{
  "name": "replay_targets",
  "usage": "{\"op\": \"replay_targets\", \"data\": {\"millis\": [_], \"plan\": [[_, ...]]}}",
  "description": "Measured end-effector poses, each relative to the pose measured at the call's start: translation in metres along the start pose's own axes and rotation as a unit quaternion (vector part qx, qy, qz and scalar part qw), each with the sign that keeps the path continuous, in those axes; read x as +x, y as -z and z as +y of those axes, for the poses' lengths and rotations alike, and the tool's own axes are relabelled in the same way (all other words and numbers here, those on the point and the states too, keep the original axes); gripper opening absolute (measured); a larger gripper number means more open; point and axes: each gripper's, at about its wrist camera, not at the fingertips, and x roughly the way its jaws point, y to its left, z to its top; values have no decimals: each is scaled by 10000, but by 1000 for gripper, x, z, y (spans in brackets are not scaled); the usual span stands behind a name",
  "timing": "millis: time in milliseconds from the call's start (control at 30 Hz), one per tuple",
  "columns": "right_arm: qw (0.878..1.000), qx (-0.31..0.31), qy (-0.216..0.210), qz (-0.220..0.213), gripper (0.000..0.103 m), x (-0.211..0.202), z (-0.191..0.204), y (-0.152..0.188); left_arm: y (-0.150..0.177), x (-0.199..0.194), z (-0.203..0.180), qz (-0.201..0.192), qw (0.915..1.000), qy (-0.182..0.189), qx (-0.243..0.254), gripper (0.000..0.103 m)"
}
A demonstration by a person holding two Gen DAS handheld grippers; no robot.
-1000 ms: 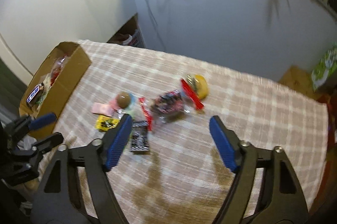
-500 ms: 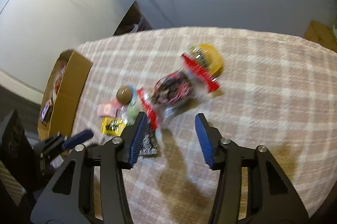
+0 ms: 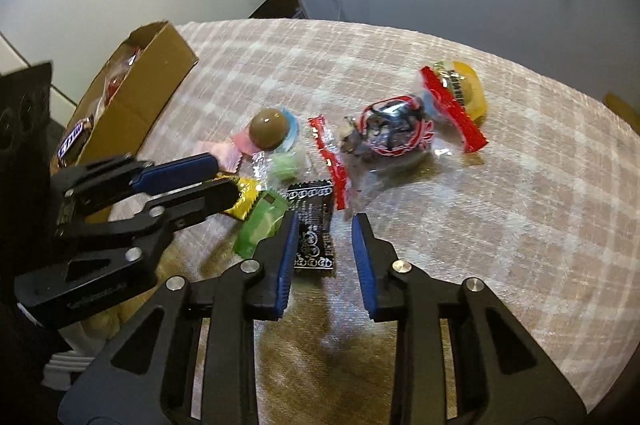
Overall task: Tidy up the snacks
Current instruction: 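Grasp the yellow candy with the left tool while the right tool grasps the black chocolate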
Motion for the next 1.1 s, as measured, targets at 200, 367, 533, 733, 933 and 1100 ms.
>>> {"op": "replay_targets", "data": {"millis": [200,367,533,733,933,1100], "plan": [[9997,-227,72,-33,29,-3,4,3,0,6,2,151,9998,151,21,26],[9989,-394,249,17,29,1,4,6,11,0,-3,235,9992,10,328,26],[9986,-491,214,-1,29,-1,6,6,19,-5,-11,278,9969,-167,716,36],[9972,-717,207,-12,29,-2,15,4,24,-5,-20,353,9916,-326,1199,47],[9964,-804,263,82,29,12,19,-2,26,-1,-25,310,9892,-440,1365,47],[9953,-902,342,94,29,14,23,-3,28,-3,-25,203,9894,-506,1347,29]]}}
